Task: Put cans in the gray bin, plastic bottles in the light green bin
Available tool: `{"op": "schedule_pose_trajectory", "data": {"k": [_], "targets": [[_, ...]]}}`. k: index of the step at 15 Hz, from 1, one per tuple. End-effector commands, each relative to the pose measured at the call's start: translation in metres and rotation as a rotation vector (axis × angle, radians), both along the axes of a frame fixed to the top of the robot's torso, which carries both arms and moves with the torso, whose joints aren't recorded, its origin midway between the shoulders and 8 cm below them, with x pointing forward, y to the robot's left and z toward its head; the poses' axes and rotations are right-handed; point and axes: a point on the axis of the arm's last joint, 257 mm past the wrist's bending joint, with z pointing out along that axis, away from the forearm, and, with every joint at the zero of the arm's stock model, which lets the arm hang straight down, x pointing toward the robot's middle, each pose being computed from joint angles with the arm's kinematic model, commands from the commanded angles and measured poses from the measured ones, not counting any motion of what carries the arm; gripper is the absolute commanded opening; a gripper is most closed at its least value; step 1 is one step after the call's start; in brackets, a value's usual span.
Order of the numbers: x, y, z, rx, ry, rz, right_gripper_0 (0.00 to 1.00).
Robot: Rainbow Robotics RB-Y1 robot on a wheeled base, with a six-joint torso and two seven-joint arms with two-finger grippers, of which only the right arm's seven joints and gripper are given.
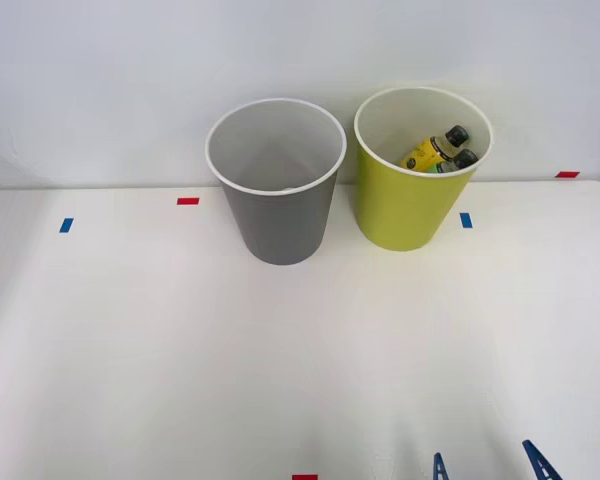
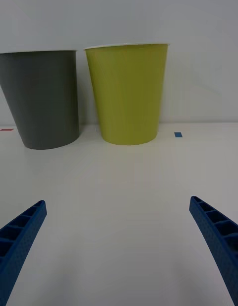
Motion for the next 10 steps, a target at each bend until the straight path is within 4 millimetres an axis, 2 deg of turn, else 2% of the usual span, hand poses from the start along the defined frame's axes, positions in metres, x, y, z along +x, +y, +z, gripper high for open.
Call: {"op": "schedule_pose_trajectory", "data": {"k": [1,10], "targets": [[0.0,0.0,0.0,0.0,0.0,0.0,1.0],[0.0,0.0,0.0,0.0,0.0,0.0,1.0]]}}
